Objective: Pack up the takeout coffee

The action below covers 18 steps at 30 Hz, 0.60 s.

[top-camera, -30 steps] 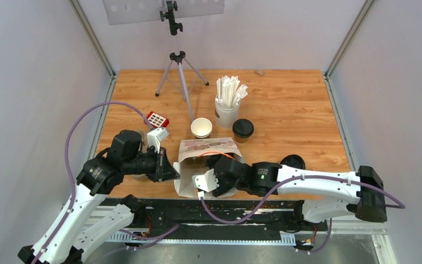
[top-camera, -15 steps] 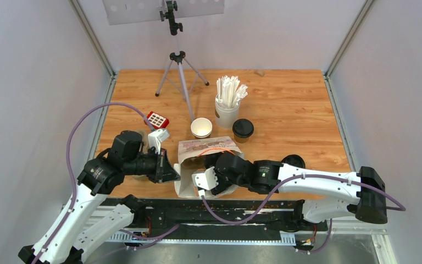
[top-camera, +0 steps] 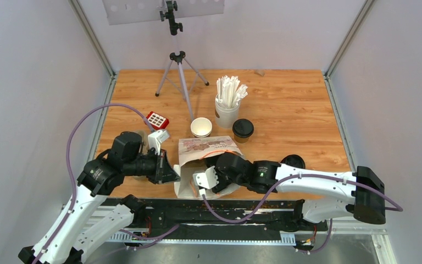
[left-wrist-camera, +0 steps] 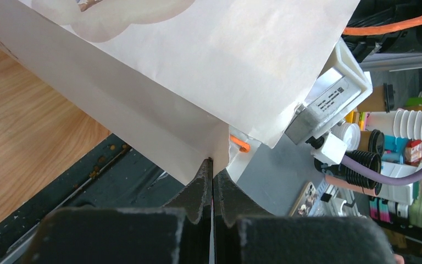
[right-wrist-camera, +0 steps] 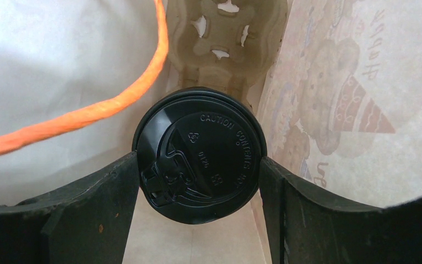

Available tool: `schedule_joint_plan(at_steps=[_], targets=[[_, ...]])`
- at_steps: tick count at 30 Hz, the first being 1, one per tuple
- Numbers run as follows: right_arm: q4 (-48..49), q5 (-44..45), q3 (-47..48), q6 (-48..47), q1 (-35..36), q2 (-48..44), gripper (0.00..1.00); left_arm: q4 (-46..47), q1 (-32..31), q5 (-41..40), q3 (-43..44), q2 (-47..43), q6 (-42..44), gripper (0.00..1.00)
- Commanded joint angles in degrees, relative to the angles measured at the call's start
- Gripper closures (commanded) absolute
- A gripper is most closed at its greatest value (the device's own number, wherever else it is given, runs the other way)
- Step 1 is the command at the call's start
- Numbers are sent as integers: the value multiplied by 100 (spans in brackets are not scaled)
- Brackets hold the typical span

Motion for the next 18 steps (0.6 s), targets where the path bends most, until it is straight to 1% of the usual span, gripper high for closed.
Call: schedule_joint_plan(at_steps=[1,10,18], targets=[[326,85,8,-171,-85,51,43,83,19,146,-35,-89,-41,100],[170,-77,39,-330,-108,147,42,141,20,176,-102,-134,-118,100],[-29,-121,135,-273,-132,262,42,212,19,190,-98,-118,-160,100]])
